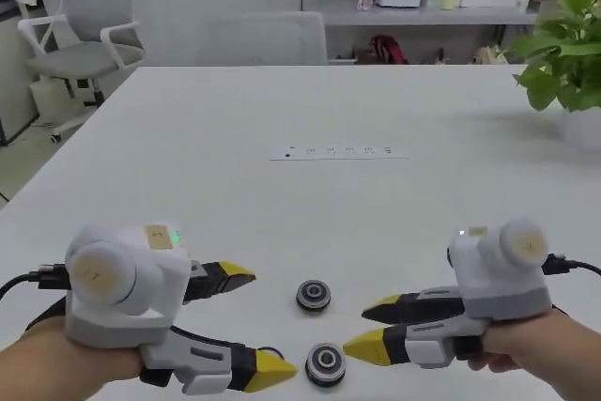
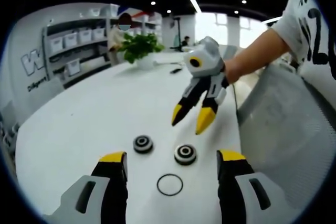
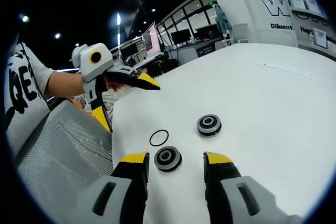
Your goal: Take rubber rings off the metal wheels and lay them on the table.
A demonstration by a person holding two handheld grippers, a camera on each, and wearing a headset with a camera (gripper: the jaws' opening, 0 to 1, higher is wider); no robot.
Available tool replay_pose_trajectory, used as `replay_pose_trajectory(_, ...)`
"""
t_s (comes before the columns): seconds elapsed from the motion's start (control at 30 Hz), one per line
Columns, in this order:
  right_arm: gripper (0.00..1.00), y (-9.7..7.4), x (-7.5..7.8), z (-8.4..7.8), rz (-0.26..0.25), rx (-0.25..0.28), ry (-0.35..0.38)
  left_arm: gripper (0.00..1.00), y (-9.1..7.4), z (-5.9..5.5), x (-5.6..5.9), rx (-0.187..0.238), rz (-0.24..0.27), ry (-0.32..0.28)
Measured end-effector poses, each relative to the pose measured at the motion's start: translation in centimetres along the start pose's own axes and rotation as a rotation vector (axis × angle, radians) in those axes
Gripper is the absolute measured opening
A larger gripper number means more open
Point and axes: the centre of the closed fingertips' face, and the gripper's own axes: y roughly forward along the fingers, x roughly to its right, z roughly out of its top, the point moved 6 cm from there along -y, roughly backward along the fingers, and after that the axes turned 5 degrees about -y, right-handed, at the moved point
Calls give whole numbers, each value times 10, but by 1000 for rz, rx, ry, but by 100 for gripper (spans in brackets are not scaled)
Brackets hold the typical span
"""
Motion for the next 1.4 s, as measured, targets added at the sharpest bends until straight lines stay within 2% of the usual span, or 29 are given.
replay_pose_trajectory(0.5, 34, 3, -4, -12, 20, -35, -88, 66, 16, -8, 3, -37, -33, 9)
replay_pose_trajectory(0.93, 28, 14, -8, -21, 45, -94, -163, 62, 30, -16, 7, -72, -62, 21)
replay_pose_trajectory(1.4, 23, 24, -13, -24, 65, -124, -229, 54, 40, -19, 7, -79, -71, 3)
